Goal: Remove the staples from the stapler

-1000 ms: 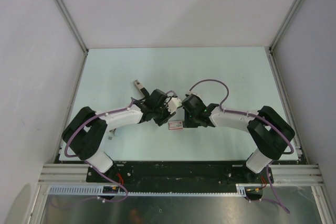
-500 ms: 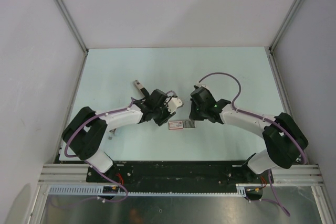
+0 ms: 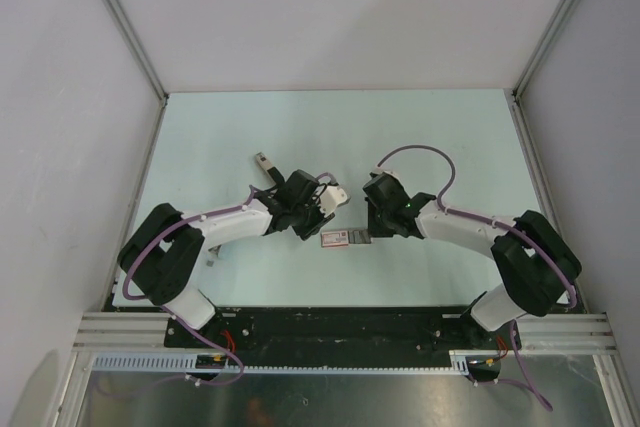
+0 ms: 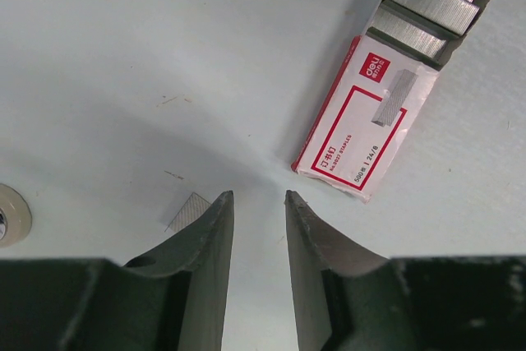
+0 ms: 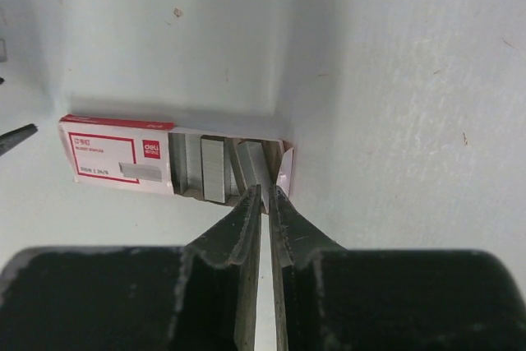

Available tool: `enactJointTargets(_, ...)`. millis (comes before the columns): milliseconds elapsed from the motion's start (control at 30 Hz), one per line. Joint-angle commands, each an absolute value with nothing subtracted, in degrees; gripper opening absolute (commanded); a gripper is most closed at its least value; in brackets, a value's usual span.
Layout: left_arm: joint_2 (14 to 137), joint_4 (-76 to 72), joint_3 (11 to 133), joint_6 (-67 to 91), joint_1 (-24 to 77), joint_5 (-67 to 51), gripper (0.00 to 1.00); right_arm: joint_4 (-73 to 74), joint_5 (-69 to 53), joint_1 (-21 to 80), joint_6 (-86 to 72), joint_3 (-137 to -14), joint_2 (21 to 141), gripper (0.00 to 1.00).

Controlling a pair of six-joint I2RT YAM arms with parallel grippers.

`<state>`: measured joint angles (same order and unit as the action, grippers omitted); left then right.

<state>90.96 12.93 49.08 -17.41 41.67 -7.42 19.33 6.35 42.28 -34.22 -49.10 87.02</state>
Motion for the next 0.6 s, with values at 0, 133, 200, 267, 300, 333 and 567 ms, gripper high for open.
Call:
enactJointTargets(0,89.02,11.83,51.11,-20.59,41.93,-8.2,0.36,17.46,5.81,42.51,-33.36,-48.37,88.38,0.13)
enactJointTargets(133,89.36,11.76,51.07,-20.67,41.92,-8.34,0.36,16.96,5.32,42.92,-33.68,-47.95,89.32,0.12)
enactJointTargets(200,89.49,11.77,51.02,-20.64,41.88,-8.46,0.36,16.96,5.4,42.96,-33.73,-47.74,89.54,0.12)
enactJointTargets(267,89.52,11.73,50.99,-20.56,41.93,-8.55,0.36,17.09,5.59,42.82,-33.64,-47.62,89.47,0.12)
enactJointTargets(300,89.5,11.71,50.94,-20.52,41.97,-8.54,0.36,17.2,5.7,42.64,-33.61,-47.54,89.43,0.12)
enactJointTargets(333,89.44,11.7,50.96,-20.54,41.95,-8.58,0.36,17.35,5.79,42.5,-33.55,-47.5,89.36,0.12)
enactJointTargets(567,88.99,11.75,50.66,-20.51,41.84,-8.56,0.36,18.16,7.08,42.27,-33.24,-47.52,89.65,0.12)
